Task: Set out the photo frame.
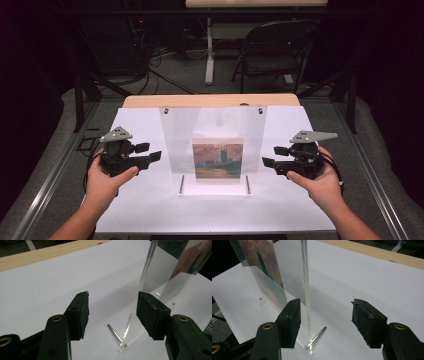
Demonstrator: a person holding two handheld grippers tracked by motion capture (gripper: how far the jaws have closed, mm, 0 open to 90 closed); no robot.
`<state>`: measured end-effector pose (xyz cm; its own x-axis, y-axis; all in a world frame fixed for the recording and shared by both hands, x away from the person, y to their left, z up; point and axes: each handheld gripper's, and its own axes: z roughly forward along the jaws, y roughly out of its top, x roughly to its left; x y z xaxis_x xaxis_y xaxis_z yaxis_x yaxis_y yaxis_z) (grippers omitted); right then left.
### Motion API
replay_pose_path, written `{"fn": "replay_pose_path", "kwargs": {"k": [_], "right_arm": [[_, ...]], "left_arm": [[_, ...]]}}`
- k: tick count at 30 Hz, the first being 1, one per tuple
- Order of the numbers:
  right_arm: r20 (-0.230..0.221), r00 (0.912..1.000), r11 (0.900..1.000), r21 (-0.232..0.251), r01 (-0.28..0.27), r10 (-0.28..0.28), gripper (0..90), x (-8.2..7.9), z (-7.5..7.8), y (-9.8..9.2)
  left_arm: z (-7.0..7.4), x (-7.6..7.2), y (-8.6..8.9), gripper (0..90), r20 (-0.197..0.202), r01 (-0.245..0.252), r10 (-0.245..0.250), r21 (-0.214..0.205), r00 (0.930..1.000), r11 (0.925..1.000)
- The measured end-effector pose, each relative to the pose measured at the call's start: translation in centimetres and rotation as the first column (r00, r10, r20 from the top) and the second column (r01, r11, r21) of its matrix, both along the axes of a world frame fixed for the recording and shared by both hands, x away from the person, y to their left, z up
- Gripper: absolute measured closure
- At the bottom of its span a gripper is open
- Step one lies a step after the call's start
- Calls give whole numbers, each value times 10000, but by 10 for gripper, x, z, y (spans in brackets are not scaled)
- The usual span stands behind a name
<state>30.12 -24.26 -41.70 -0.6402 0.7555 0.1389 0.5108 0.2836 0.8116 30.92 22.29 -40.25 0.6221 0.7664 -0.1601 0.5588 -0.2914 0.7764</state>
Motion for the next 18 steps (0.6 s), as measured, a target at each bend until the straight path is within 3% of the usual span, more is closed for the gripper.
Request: {"fn": "replay_pose_path", "kwargs": {"k": [6,11,18], "right_arm": [[45,9997,9995,-158,260,-259,399,-4,-11,-5],[-211,9986,9985,262,489,-484,399,-6,-25,-11],[-345,9952,9954,239,923,-915,399,-12,-45,-18]], "left_arm": [[-12,-2,2,436,-131,-64,63,-58,9999,10000],[-25,-5,6,436,-206,-262,261,-45,9994,9996],[-50,-10,14,439,-291,-671,672,71,9973,9977]]}}
